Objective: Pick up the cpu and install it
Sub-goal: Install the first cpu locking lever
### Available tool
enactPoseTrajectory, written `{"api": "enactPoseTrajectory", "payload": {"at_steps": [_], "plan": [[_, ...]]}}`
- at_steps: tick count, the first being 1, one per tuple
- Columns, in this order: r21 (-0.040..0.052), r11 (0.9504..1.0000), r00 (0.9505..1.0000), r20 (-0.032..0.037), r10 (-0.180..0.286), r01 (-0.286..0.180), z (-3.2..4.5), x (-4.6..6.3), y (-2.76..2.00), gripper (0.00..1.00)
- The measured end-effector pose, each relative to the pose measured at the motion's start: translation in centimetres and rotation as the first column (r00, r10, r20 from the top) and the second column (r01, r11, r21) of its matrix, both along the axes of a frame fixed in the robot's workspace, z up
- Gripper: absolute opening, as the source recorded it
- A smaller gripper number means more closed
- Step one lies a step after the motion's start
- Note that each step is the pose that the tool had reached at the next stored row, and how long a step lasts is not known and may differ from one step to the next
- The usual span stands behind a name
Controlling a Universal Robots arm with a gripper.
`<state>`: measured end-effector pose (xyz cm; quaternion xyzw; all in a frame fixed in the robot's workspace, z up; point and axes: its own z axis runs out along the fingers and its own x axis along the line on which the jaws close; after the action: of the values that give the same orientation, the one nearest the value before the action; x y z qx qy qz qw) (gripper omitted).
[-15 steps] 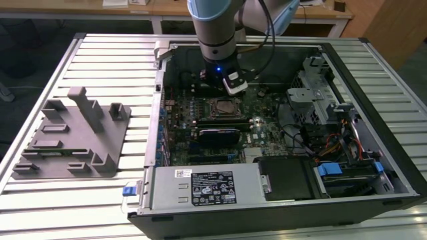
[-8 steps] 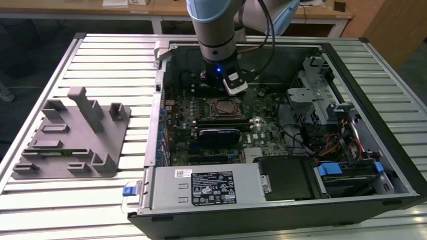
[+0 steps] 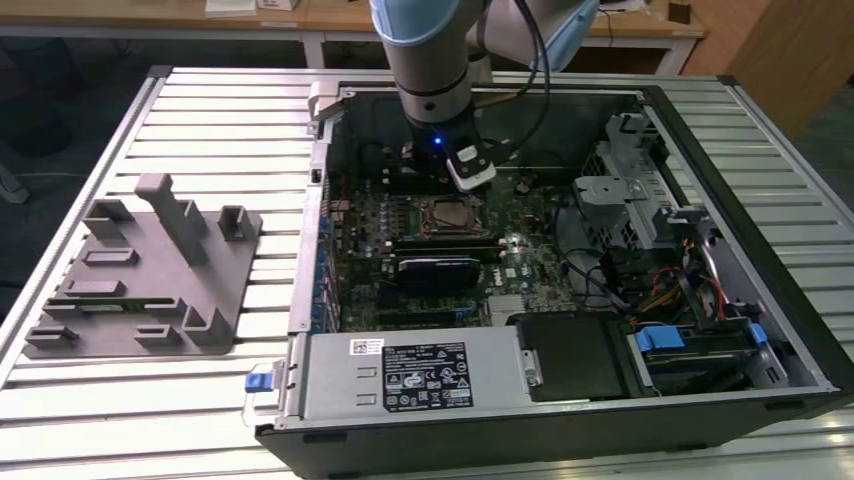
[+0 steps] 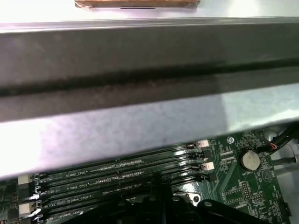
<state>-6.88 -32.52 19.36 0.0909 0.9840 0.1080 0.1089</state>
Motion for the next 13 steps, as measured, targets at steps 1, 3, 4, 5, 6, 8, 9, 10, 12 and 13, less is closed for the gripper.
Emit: {"api": "enactPoseTrajectory", "payload": {"at_steps": [1, 3, 4, 5, 6, 8, 9, 10, 12, 13], "plan": [[-0.0006, 1.0, 1.0, 0.0016, 0.0, 0.0, -0.03, 0.0, 0.0, 0.11], [-0.0018, 1.0, 1.0, 0.0049, 0.0, 0.0, -0.09, 0.0, 0.0, 0.11], [-0.0022, 1.0, 1.0, 0.0064, 0.001, -0.001, -0.11, 0.0, 0.0, 0.11], [-0.0024, 1.0, 1.0, 0.008, 0.001, -0.001, -0.15, 0.0, 0.0, 0.11], [-0.0025, 1.0, 1.0, 0.0093, 0.001, -0.001, -0.18, 0.0, 0.0, 0.11], [-0.0031, 1.0, 0.9999, 0.0122, 0.001, -0.001, -0.22, -0.01, 0.0, 0.11], [-0.0034, 1.0, 0.9999, 0.0136, 0.001, -0.001, -0.24, -0.01, 0.0, 0.11], [-0.0035, 1.0, 0.9999, 0.015, 0.001, -0.001, -0.25, -0.01, 0.0, 0.11], [-0.004, 1.0, 0.9998, 0.0174, 0.002, -0.002, -0.28, -0.01, 0.0, 0.11], [-0.0042, 1.0, 0.9998, 0.0183, 0.002, -0.002, -0.28, 0.0, 0.0, 0.11]]}}
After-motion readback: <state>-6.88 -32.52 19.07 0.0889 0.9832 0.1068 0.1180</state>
